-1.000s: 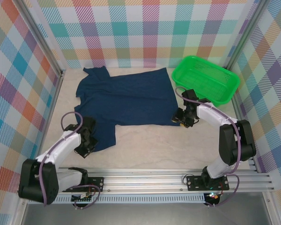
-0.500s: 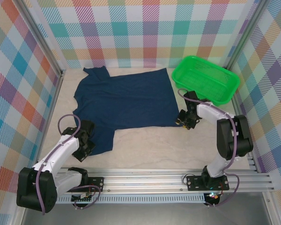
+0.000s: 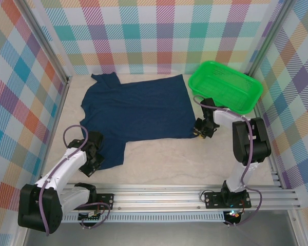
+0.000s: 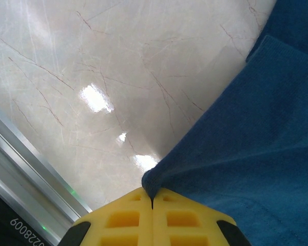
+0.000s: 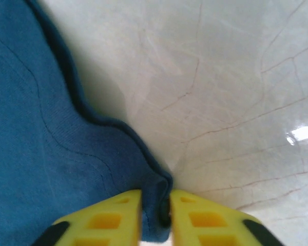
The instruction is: Fold and stack the t-shirts
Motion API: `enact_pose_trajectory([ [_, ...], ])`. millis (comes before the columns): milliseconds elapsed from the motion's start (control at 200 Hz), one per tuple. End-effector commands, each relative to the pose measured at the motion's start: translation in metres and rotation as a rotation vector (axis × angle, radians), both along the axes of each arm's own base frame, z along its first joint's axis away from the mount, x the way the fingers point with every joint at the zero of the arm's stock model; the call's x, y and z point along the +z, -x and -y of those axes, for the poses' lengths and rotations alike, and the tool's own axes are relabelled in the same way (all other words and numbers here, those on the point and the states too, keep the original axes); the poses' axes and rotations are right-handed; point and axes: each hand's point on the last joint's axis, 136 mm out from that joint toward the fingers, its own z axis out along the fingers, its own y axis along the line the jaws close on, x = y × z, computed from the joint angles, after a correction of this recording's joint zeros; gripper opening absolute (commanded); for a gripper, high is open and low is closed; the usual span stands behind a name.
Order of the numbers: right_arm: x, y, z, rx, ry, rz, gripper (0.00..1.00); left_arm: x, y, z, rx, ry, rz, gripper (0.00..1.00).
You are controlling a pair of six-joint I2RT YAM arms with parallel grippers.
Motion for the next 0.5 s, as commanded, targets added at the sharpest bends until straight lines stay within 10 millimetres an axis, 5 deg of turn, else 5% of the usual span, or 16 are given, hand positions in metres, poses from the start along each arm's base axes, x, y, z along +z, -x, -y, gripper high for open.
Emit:
enact_pose_trajectory([
  [0, -0.001, -0.003, -0.002, 0.008, -0.014, -0.007, 0.12, 0.012, -0.007, -0.001, 0.007, -0.011, 0.036, 0.0],
  [125, 0.004, 0.0, 0.002, 0.004, 0.009, 0.003, 0.0, 0.028, -0.013, -0.002, 0.008, -0.023, 0.07, 0.0],
  [495, 0.021, 0.044, 0.006, 0.076, 0.051, -0.039, 0.0, 0.073, 0.023, -0.01, 0.188, -0.073, 0.162, 0.0],
])
